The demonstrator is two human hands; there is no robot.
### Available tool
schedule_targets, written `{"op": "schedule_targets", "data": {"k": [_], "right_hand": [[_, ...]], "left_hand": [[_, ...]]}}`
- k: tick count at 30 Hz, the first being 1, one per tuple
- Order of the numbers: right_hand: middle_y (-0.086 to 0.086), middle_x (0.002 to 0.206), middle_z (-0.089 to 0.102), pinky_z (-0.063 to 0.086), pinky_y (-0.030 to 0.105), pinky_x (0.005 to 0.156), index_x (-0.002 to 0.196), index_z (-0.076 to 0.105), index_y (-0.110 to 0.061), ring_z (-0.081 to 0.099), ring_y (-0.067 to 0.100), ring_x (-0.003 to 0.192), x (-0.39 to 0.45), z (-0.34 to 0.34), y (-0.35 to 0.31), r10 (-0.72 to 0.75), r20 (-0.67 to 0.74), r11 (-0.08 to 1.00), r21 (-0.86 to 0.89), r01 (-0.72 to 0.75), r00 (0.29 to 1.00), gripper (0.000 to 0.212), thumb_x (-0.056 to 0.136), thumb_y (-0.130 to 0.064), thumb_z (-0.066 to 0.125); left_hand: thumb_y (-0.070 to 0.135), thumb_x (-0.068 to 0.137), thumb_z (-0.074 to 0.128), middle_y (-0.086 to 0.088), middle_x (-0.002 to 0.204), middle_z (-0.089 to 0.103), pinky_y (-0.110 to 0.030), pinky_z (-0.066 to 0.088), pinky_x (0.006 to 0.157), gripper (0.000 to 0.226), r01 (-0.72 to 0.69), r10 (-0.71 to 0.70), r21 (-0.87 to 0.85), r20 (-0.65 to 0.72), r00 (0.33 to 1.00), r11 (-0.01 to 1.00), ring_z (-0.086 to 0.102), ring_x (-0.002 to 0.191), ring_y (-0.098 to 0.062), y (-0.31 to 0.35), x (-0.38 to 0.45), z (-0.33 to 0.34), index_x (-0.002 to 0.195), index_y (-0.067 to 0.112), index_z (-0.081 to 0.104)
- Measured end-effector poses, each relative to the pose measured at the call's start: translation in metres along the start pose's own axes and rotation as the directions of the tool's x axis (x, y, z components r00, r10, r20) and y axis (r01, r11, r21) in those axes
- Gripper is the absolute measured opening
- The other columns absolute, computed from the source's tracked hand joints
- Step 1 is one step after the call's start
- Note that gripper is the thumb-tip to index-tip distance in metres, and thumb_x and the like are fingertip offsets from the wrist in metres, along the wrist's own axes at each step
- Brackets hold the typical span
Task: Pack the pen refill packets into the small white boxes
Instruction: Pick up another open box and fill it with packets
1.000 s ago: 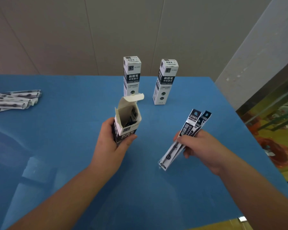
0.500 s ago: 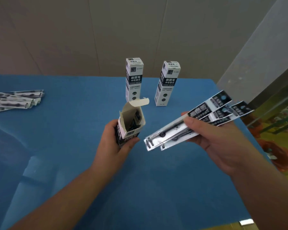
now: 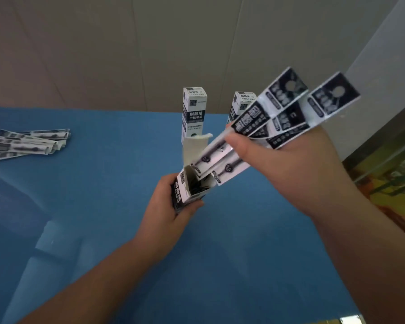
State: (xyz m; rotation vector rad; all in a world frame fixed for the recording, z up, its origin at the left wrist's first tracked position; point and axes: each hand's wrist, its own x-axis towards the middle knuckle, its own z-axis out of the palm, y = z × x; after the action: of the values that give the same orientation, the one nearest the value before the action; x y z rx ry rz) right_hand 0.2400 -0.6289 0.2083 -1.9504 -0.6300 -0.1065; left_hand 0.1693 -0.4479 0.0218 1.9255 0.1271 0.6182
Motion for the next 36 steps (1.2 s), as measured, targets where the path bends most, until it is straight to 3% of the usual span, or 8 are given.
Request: {"op": "schedule_targets", "data": {"k": [6, 11, 14, 17, 22, 26, 32, 36], "right_hand": [[-0.033, 0.095, 0.070, 0.043, -0.001, 0.074, 0.093, 0.074, -0.039, 0.063, -0.018, 0.089, 0.022, 0.002, -0.010, -0.063, 0.254, 0.981, -0.160, 0.106, 0.965, 0.012, 0.082, -0.038, 0.081], [-0.015, 0.089, 0.074, 0.054, 0.030, 0.083, 0.096, 0.074, -0.029, 0.068, 0.002, 0.087, 0.029, 0.022, -0.011, -0.024, 0.459, 0.970, -0.205, 0.132, 0.888, 0.014, 0.084, -0.035, 0.078], [-0.017, 0.076, 0.070, 0.050, 0.017, 0.069, 0.079, 0.072, -0.031, 0.065, -0.004, 0.076, 0.034, 0.031, -0.007, -0.032, 0.513, 0.975, -0.173, 0.140, 0.858, 0.010, 0.084, -0.033, 0.079], [-0.014, 0.085, 0.073, 0.053, 0.022, 0.080, 0.088, 0.072, -0.025, 0.066, -0.005, 0.085, 0.037, 0.036, 0.000, -0.001, 0.562, 0.983, -0.153, 0.105, 0.827, 0.014, 0.082, -0.031, 0.083], [-0.023, 0.091, 0.059, 0.040, 0.010, 0.067, 0.108, 0.067, -0.046, 0.055, -0.003, 0.073, 0.042, 0.033, 0.012, -0.064, 0.449, 0.977, -0.155, 0.148, 0.891, 0.048, 0.064, -0.058, 0.083], [-0.015, 0.089, 0.068, 0.041, 0.014, 0.057, 0.103, 0.071, -0.040, 0.047, 0.003, 0.058, 0.038, 0.034, 0.020, -0.124, 0.435, 0.991, 0.013, 0.131, 0.892, 0.030, 0.076, -0.039, 0.082], [-0.012, 0.086, 0.070, 0.038, 0.012, 0.065, 0.092, 0.079, -0.024, 0.059, 0.005, 0.070, 0.023, 0.047, 0.034, -0.203, 0.428, 0.947, -0.141, 0.287, 0.880, 0.006, 0.086, -0.024, 0.079], [-0.011, 0.103, 0.068, 0.047, 0.021, 0.063, 0.105, 0.073, -0.022, 0.063, 0.016, 0.077, 0.016, 0.036, 0.049, -0.344, 0.190, 0.936, -0.009, 0.352, 0.919, 0.017, 0.090, -0.030, 0.073]], "left_hand": [[0.053, 0.082, 0.070, 0.032, 0.111, 0.059, -0.012, 0.046, 0.084, 0.047, -0.012, 0.012, 0.005, -0.014, 1.000, 1.000, 0.061, 0.104, 0.001, 0.001, 0.002, 0.000, 0.116, 0.069, 0.040], [0.052, 0.081, 0.069, 0.035, 0.114, 0.058, -0.008, 0.043, 0.087, 0.051, -0.032, 0.032, 0.016, -0.019, 0.999, 0.999, 0.059, 0.106, 0.003, 0.004, 0.002, 0.001, 0.117, 0.072, 0.038], [0.053, 0.080, 0.069, 0.037, 0.113, 0.056, -0.007, 0.042, 0.085, 0.051, -0.019, 0.019, 0.013, -0.016, 1.000, 1.000, 0.059, 0.105, 0.005, 0.003, 0.002, 0.001, 0.116, 0.072, 0.038], [0.053, 0.080, 0.069, 0.036, 0.114, 0.057, -0.008, 0.043, 0.085, 0.051, -0.010, 0.011, 0.003, -0.015, 1.000, 1.000, 0.060, 0.106, 0.004, 0.002, 0.003, 0.000, 0.116, 0.072, 0.039], [0.056, 0.077, 0.071, 0.028, 0.112, 0.061, -0.032, 0.055, 0.083, 0.050, 0.055, -0.057, -0.055, -0.032, 0.998, 0.997, 0.065, 0.102, -0.006, 0.000, 0.005, 0.000, 0.112, 0.072, 0.040], [0.054, 0.075, 0.075, 0.024, 0.113, 0.063, -0.046, 0.059, 0.084, 0.051, 0.099, -0.103, -0.130, -0.023, 0.994, 0.987, 0.068, 0.106, -0.009, 0.000, 0.005, 0.001, 0.112, 0.069, 0.043], [0.049, 0.073, 0.076, 0.032, 0.108, 0.064, -0.016, 0.053, 0.077, 0.052, 0.096, -0.101, -0.165, -0.022, 0.995, 0.982, 0.066, 0.098, 0.004, 0.010, 0.008, 0.002, 0.108, 0.071, 0.044], [0.049, 0.068, 0.079, 0.030, 0.110, 0.066, -0.014, 0.053, 0.082, 0.052, 0.133, -0.144, -0.218, -0.037, 0.989, 0.967, 0.067, 0.100, 0.005, 0.014, 0.011, 0.008, 0.104, 0.071, 0.049]]}}
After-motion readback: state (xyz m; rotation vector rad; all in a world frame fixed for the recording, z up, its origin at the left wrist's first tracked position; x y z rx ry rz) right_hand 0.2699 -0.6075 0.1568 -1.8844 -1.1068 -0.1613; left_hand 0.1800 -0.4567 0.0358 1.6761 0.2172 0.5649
